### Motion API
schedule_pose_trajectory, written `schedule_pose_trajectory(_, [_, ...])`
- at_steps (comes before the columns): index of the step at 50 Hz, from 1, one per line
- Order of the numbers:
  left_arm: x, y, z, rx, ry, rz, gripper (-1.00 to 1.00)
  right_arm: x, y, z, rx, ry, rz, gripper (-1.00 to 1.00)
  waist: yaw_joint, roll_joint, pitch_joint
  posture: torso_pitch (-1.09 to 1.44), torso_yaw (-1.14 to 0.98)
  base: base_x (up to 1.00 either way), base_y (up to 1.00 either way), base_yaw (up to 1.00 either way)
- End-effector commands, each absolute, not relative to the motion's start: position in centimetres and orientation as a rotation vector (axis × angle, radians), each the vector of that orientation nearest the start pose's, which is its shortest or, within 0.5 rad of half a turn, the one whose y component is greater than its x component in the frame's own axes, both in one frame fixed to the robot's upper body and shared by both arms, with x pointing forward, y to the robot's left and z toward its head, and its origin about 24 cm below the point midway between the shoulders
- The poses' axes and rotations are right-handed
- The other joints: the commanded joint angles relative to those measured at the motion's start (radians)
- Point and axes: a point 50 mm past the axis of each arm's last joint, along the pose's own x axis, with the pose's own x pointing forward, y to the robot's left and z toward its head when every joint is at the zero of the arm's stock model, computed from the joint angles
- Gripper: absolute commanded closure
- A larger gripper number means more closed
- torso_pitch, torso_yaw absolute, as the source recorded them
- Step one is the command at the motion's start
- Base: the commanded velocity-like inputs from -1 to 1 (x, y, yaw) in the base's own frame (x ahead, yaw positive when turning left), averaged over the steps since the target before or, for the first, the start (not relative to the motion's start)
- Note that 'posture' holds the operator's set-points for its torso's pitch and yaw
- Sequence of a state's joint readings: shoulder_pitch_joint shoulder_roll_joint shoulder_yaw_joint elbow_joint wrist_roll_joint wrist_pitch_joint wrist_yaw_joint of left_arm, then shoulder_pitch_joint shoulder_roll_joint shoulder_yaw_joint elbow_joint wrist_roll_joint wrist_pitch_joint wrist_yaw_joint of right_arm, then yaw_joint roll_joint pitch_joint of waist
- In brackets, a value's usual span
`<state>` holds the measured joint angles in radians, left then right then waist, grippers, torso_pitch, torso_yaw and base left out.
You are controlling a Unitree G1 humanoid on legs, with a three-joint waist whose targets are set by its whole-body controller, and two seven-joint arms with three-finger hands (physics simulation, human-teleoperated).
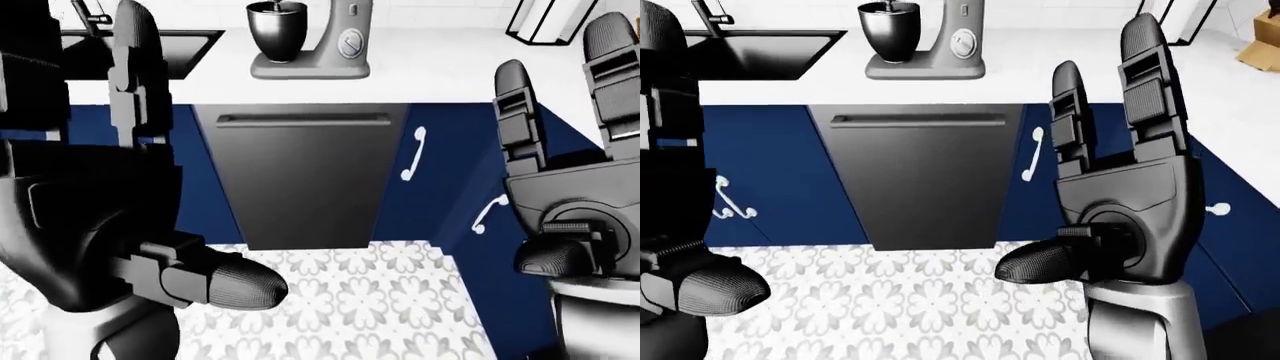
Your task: Open the stand mixer head.
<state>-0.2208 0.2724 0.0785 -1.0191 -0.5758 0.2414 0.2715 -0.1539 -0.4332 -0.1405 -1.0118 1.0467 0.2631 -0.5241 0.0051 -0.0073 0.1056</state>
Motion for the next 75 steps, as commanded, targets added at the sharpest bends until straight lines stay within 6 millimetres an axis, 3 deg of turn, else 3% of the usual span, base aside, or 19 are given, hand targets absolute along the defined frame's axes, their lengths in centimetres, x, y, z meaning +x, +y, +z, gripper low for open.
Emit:
schedule_pose_trajectory(1, [16.28, 15.31, 27.78, -0.277, -0.963, -0.213, -1.00, 16.80, -16.18, 26.53, 0.524, -0.672, 0.249, -1.00, 0.002, -0.012, 0.008, 0.00, 0.00, 1.00, 0.03, 0.00])
schedule_pose_trajectory(12, [16.29, 15.28, 27.71, -0.278, -0.961, -0.215, -1.00, 16.77, -16.18, 26.44, 0.527, -0.678, 0.253, -1.00, -0.004, 0.021, -0.095, 0.00, 0.00, 0.19, 0.01, 0.00])
schedule_pose_trajectory(14, [16.29, 15.26, 27.70, -0.278, -0.961, -0.215, -1.00, 16.71, -16.20, 26.48, 0.526, -0.685, 0.257, -1.00, 0.004, 0.015, 0.001, 0.00, 0.00, 1.00, 0.00, 0.00])
schedule_pose_trajectory(19, [16.30, 15.28, 27.67, -0.278, -0.960, -0.215, -1.00, 16.79, -16.10, 26.32, 0.520, -0.673, 0.249, -1.00, 0.016, 0.012, -0.067, 0.00, 0.00, 0.38, 0.00, 0.00])
schedule_pose_trajectory(22, [16.30, 15.26, 27.66, -0.278, -0.960, -0.216, -1.00, 16.76, -16.18, 26.44, 0.530, -0.678, 0.251, -1.00, 0.016, -0.034, -0.097, 0.00, 0.00, 0.08, 0.00, 0.00])
schedule_pose_trajectory(24, [16.30, 15.26, 27.67, -0.277, -0.961, -0.216, -1.00, 16.78, -16.20, 26.44, 0.530, -0.676, 0.250, -1.00, 0.004, -0.018, -0.005, 0.00, 0.00, 0.79, 0.00, 0.00])
schedule_pose_trajectory(29, [16.29, 15.29, 27.67, -0.277, -0.960, -0.215, -1.00, 16.77, -16.10, 26.31, 0.522, -0.674, 0.250, -1.00, -0.016, -0.014, -0.066, 0.00, 0.00, 0.24, 0.00, 0.00])
schedule_pose_trajectory(36, [16.28, 15.28, 27.71, -0.278, -0.961, -0.216, -1.00, 16.75, -16.08, 26.33, 0.520, -0.677, 0.256, -1.00, -0.002, 0.013, -0.093, 0.00, 0.00, 0.01, 0.00, 0.00])
schedule_pose_trajectory(39, [16.28, 15.29, 27.71, -0.278, -0.961, -0.216, -1.00, 16.72, -16.10, 26.37, 0.524, -0.679, 0.259, -1.00, 0.017, 0.015, -0.011, 0.00, 0.00, 0.75, 0.07, 0.00])
schedule_pose_trajectory(44, [16.29, 15.29, 27.72, -0.277, -0.961, -0.216, -1.00, 16.74, -16.06, 26.26, 0.517, -0.676, 0.253, -1.00, 0.019, -0.042, -0.066, 0.00, 0.00, 0.07, 0.00, 0.00])
schedule_pose_trajectory(49, [16.30, 15.28, 27.75, -0.277, -0.962, -0.217, -1.00, 16.72, -16.12, 26.36, 0.527, -0.682, 0.256, -1.00, 0.003, -0.019, -0.096, 0.00, 0.00, 0.11, 0.00, 0.00])
schedule_pose_trajectory(51, [16.31, 15.30, 27.75, -0.278, -0.962, -0.215, -1.00, 16.75, -16.14, 26.36, 0.525, -0.681, 0.255, -1.00, -0.007, -0.013, -0.005, 0.00, 0.00, 0.92, 0.00, 0.00])
schedule_pose_trajectory(55, [16.30, 15.30, 27.75, -0.277, -0.962, -0.215, -1.00, 16.75, -16.03, 26.15, 0.513, -0.672, 0.254, -1.00, -0.017, -0.016, -0.075, 0.00, 0.00, 0.27, 0.00, 0.00])
schedule_pose_trajectory(59, [16.28, 15.31, 27.75, -0.278, -0.963, -0.215, -1.00, 16.72, -16.02, 26.16, 0.517, -0.671, 0.266, -1.00, -0.020, 0.003, -0.064, 0.00, 0.00, 0.00, 0.00, 0.00])
schedule_pose_trajectory(60, [16.28, 15.31, 27.74, -0.279, -0.963, -0.215, -1.00, 16.70, -16.05, 26.18, 0.518, -0.675, 0.267, -1.00, -0.011, 0.017, -0.095, 0.00, 0.00, 0.46, 0.00, 0.00])
schedule_pose_trajectory(62, [16.27, 15.30, 27.73, -0.278, -0.963, -0.216, -1.00, 16.72, -16.02, 26.16, 0.517, -0.671, 0.267, -1.00, -0.006, 0.016, 0.011, 0.00, 0.00, 1.00, 0.00, 0.00])
schedule_pose_trajectory(70, [16.24, 15.30, 27.71, -0.275, -0.963, -0.216, -1.00, 16.69, -15.97, 26.14, 0.511, -0.674, 0.270, -1.00, 0.010, -0.021, -0.082, 0.00, 0.00, 0.26, 0.00, 0.00])
schedule_pose_trajectory(72, [16.24, 15.30, 27.72, -0.276, -0.964, -0.216, -1.00, 16.70, -15.93, 26.09, 0.504, -0.673, 0.270, -1.00, 0.000, -0.015, -0.002, 0.00, 0.00, 0.84, 0.00, 0.00])
schedule_pose_trajectory(75, [16.24, 15.29, 27.71, -0.276, -0.963, -0.217, -1.00, 16.76, -15.89, 25.93, 0.490, -0.671, 0.256, -1.00, -0.006, -0.009, -0.013, 0.00, 0.00, 0.48, 0.00, 0.00])
